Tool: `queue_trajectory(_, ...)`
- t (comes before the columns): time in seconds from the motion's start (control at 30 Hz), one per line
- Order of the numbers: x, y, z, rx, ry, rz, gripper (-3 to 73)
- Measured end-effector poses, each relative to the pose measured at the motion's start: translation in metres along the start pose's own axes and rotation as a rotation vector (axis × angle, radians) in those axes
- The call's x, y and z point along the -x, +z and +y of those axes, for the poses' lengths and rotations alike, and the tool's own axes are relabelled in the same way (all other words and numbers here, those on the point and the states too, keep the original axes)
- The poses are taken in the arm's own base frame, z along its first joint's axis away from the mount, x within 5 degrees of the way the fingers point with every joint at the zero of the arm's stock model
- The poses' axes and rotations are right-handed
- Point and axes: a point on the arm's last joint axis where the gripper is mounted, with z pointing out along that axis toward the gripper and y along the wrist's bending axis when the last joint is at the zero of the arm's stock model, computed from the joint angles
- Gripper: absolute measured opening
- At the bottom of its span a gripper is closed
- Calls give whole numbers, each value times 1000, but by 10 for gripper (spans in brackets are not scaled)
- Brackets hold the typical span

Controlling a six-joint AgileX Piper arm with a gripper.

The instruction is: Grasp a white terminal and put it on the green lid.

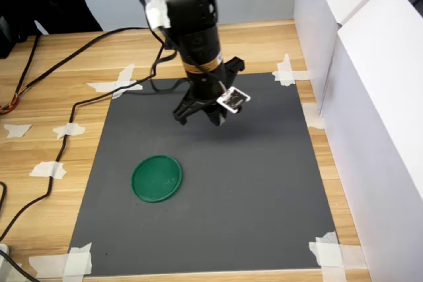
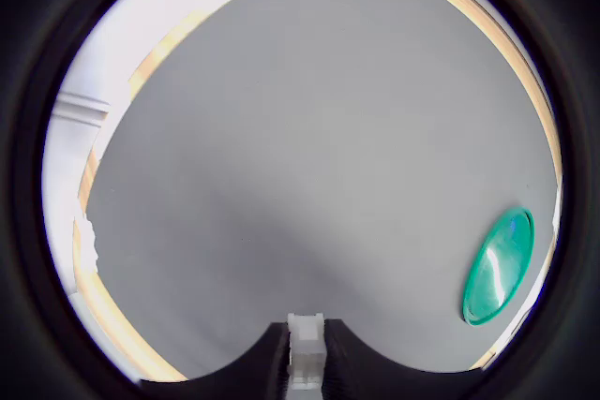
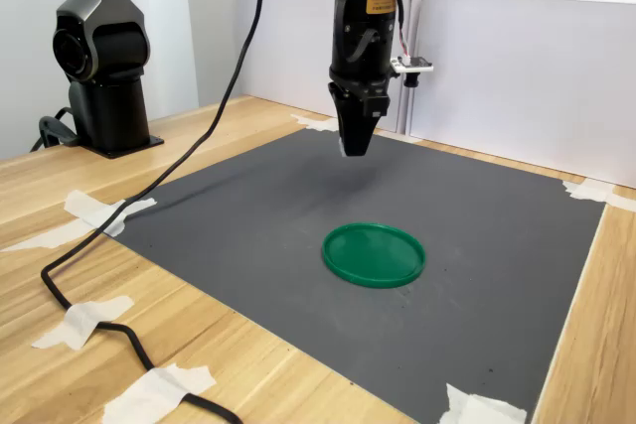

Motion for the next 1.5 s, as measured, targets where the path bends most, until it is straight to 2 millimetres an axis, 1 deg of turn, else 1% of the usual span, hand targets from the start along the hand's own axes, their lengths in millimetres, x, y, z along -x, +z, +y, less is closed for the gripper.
queue_trajectory(0.13,-13,-14,-35,-47,84,-24,88)
queue_trajectory(0.2,-18,-18,-51,-64,117,-31,88)
queue_trajectory(0.3,-22,-15,-76,-83,151,-23,88)
queue_trajectory(0.4,-20,-7,-93,-86,169,-11,88)
queue_trajectory(0.53,-11,10,-106,-68,171,9,88)
queue_trajectory(0.67,-5,23,-114,-55,175,16,88)
queue_trajectory(0.83,-2,33,-118,-50,176,23,88)
queue_trajectory(1.0,-2,33,-119,-47,176,25,93)
queue_trajectory(1.07,-2,33,-119,-46,173,25,122)
queue_trajectory(1.13,-2,34,-119,-43,174,25,173)
queue_trajectory(1.2,-1,36,-119,-39,175,25,261)
queue_trajectory(1.33,-1,36,-118,-33,196,21,463)
queue_trajectory(1.43,-1,34,-118,-37,224,17,574)
queue_trajectory(1.5,-1,27,-118,-54,243,10,614)
